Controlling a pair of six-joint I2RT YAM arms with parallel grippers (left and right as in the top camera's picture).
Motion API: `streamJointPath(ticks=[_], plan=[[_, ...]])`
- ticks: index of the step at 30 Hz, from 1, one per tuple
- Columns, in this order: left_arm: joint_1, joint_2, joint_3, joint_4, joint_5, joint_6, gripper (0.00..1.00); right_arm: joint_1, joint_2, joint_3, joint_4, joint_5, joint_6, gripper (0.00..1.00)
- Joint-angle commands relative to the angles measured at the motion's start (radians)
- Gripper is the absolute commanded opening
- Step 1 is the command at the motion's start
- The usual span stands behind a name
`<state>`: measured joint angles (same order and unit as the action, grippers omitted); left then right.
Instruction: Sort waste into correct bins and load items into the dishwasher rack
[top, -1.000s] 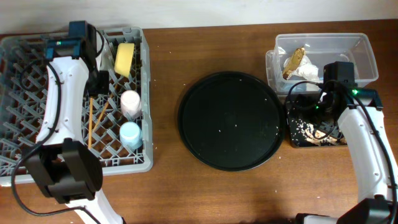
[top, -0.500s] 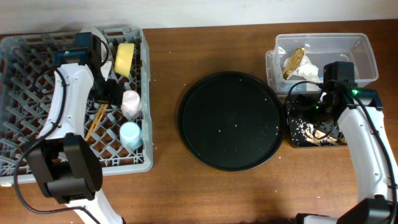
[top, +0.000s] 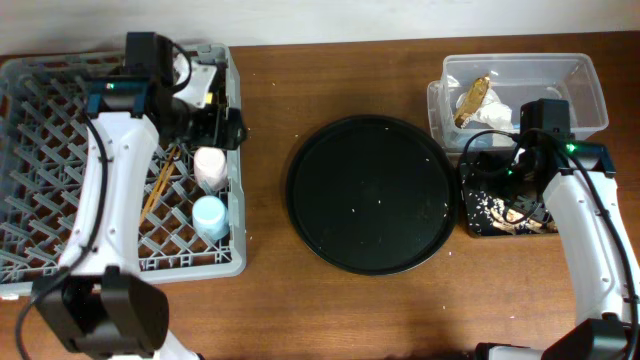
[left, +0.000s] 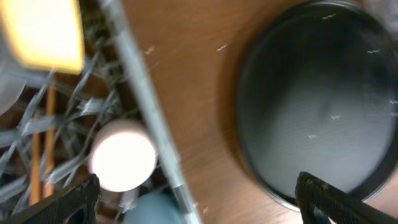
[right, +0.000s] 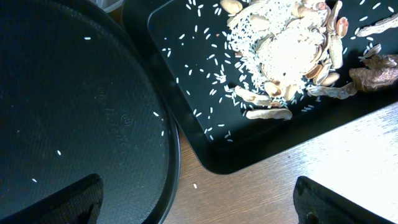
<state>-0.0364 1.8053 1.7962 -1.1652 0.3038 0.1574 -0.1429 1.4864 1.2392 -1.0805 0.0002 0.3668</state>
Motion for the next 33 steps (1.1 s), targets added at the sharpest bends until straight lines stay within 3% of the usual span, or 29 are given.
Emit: streamJointPath(ticks=[1, 13, 19, 21, 24, 33], plan=[[-0.073, -0.013, 0.019, 0.064, 0.078, -0.007, 0.99, -0.004, -0.008, -0.004, 0.000, 0.012, 0.008, 0.98], [-0.134, -0.008, 0.019, 0.095, 0.118, -0.055, 0.99, -0.002, -0.019, -0.004, -0.002, 0.025, 0.005, 0.98], [-0.134, -0.008, 0.019, 0.095, 0.118, -0.055, 0.99, 0.008, -0.416, -0.006, 0.077, 0.116, 0.004, 0.98], [-0.134, -0.008, 0.019, 0.095, 0.118, -0.055, 0.99, 0.008, -0.555, -0.029, 0.172, 0.101, -0.100, 0.98], [-0.134, -0.008, 0.019, 0.095, 0.118, -0.055, 0.99, 0.008, -0.762, -0.159, 0.374, -0.047, -0.346, 0.98], [-0.134, -0.008, 0.019, 0.095, 0.118, -0.055, 0.99, 0.121, -1.219, -0.880, 0.986, -0.177, -0.360, 0.98]])
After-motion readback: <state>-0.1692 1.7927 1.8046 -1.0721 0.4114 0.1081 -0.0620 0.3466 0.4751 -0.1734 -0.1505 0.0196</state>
